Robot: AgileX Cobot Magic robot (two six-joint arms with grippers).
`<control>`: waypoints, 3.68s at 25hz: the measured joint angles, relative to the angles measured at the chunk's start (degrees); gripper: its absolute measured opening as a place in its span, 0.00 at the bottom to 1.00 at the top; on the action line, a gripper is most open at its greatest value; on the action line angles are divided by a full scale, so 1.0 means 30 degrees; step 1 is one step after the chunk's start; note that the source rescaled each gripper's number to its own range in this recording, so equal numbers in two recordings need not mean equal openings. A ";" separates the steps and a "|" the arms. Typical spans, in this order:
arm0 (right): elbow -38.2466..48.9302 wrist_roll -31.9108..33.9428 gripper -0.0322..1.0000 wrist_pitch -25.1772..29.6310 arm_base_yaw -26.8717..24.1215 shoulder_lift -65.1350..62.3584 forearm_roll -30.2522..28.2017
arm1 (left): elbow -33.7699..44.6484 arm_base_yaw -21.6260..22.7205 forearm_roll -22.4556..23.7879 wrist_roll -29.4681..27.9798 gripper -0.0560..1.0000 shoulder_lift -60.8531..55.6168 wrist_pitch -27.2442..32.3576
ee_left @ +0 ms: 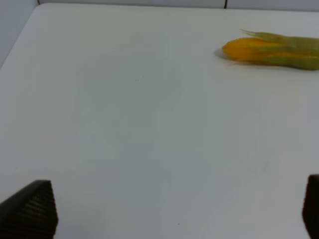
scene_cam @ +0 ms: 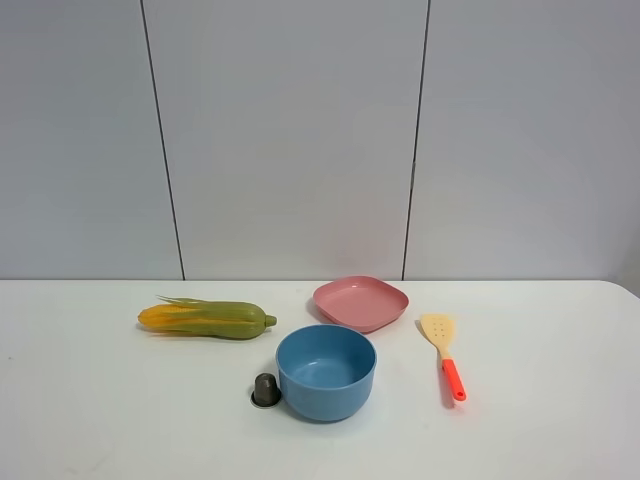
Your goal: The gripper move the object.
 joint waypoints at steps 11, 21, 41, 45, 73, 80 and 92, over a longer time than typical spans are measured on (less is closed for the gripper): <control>0.0000 0.0000 1.00 0.0000 0.0000 0.0000 0.0000 | 0.0000 0.0000 0.0000 0.0016 1.00 0.0000 0.0000; 0.0000 0.0000 1.00 0.0000 0.0000 0.0000 0.0000 | 0.0000 0.0000 0.0000 0.0016 1.00 0.0000 0.0000; 0.0000 0.0000 1.00 0.0000 0.0000 0.0000 0.0000 | -0.5145 0.0000 -0.5089 0.4123 1.00 1.1740 -0.1192; 0.0000 0.0000 1.00 0.0000 0.0000 0.0000 0.0000 | -0.6213 -0.0235 -0.6344 0.5326 1.00 1.4990 -0.1601; 0.0000 0.0000 1.00 0.0000 0.0000 0.0000 0.0000 | -1.6677 -1.6215 -0.3265 0.5798 1.00 3.4619 -0.7835; 0.0000 0.0000 1.00 0.0000 0.0000 0.0000 0.0000 | -1.6677 -1.6132 -0.2898 0.5798 1.00 3.7681 -0.9658; 0.0000 0.0014 1.00 0.0000 0.0000 0.0000 0.0000 | -1.6677 -1.5040 -0.1877 0.5798 1.00 4.0309 -1.1913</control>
